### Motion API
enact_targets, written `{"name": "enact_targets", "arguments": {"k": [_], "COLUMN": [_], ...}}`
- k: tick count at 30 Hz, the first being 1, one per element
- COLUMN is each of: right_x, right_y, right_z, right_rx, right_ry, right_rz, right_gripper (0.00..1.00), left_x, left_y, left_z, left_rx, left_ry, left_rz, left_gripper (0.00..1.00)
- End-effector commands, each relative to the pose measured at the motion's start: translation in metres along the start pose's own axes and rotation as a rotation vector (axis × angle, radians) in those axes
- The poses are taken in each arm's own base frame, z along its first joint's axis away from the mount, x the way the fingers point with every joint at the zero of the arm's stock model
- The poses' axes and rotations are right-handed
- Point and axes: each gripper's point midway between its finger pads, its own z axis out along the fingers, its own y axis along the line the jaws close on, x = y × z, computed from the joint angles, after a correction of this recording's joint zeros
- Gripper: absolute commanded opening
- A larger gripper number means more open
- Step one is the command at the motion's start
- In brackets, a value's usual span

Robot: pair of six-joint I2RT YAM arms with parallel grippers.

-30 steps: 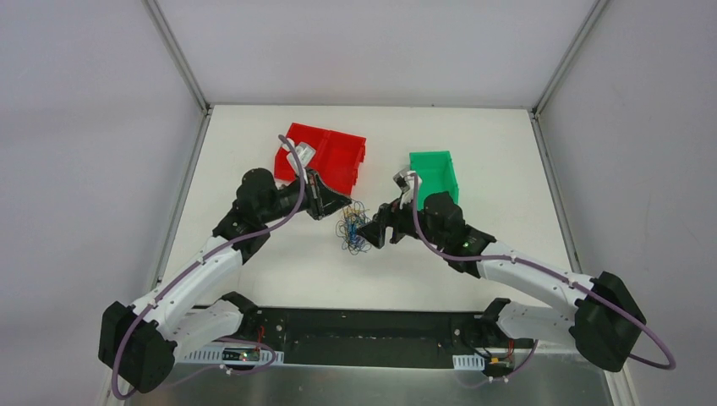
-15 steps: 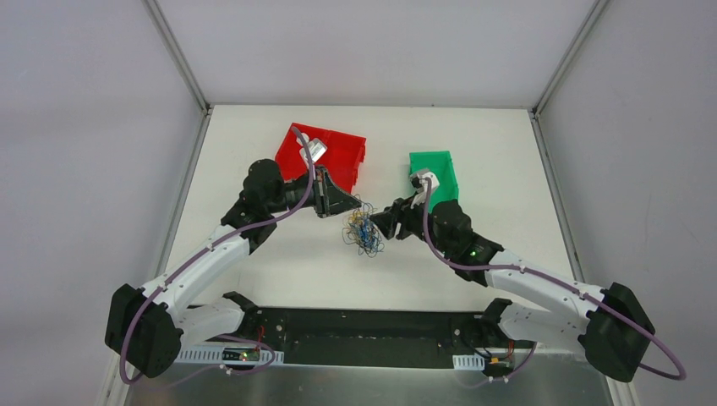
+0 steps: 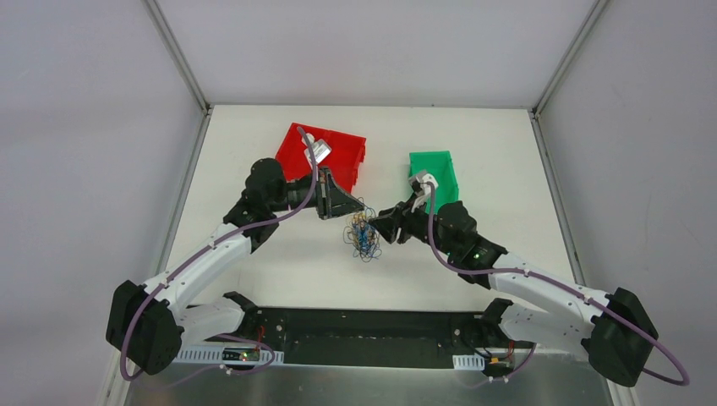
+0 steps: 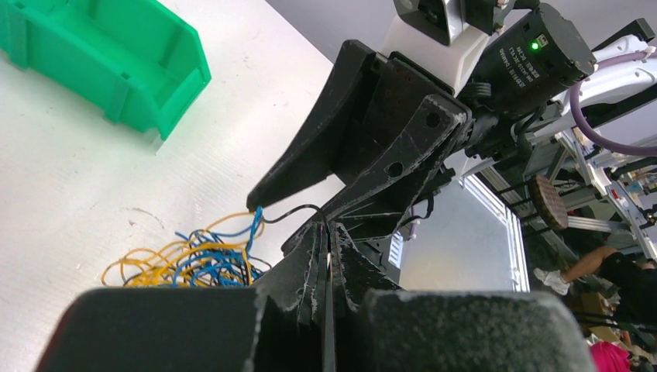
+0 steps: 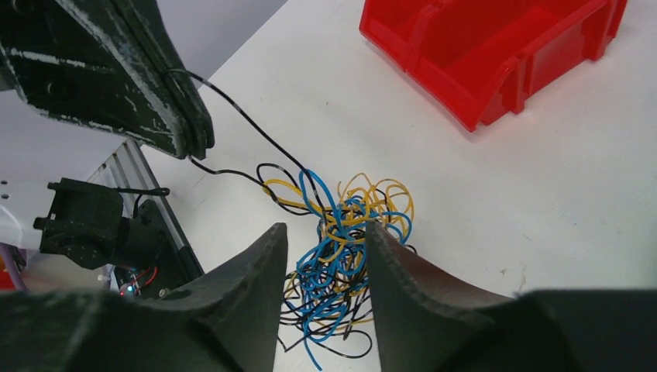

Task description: Untangle the cables

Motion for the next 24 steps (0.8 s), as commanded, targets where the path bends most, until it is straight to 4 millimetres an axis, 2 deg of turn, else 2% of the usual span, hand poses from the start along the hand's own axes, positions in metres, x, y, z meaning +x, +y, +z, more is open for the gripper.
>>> {"name": "enact_targets", "arguments": {"k": [1, 4, 8, 9, 10, 11, 17, 21, 24], "right_x": [-0.014, -0.014, -0.014, -0.014, -0.015, -0.016, -0.023, -0.032, -0.038], "right_y": [0.023, 0.025, 0.029, 0.030, 0.028, 0.027, 0.023, 0.015, 0.013], "right_z": [-0.001, -0.002, -0.003, -0.003, -0.003, -0.004, -0.010, -0.017, -0.023], "right_rx": [-0.112, -0.122, -0.141, -0.143, -0.134, -0.127, -0.100, -0.049, -0.036], "right_ry": [-0.032, -0.028, -0.024, -0.024, -0.028, -0.035, -0.070, -0.113, -0.144], "right_rz": [-0.033, -0.033, -0.027, -0.025, -0.023, -0.023, -0.035, -0.044, -0.051], "right_gripper": [0.38, 0.21, 0.17, 0.21, 0.35, 0.41, 0.45, 0.61, 0.68], "left_x": [-0.021, -0.021, -0.022, -0.022, -0.021, -0.021, -0.020, -0.019, -0.019], "left_y": [-0.030, -0.030, -0.030, -0.029, -0.030, -0.029, -0.031, -0.033, -0.033], "left_z": [0.002, 0.003, 0.002, 0.003, 0.003, 0.003, 0.004, 0.004, 0.004], "left_rx": [0.100, 0.097, 0.095, 0.095, 0.097, 0.098, 0.111, 0.117, 0.118], "left_ry": [-0.029, -0.032, -0.036, -0.035, -0.032, -0.029, -0.019, -0.015, -0.014], "left_rz": [0.073, 0.077, 0.080, 0.079, 0.077, 0.076, 0.073, 0.074, 0.075], "left_gripper": [0.00, 0.00, 0.00, 0.00, 0.00, 0.00, 0.00, 0.00, 0.00]}}
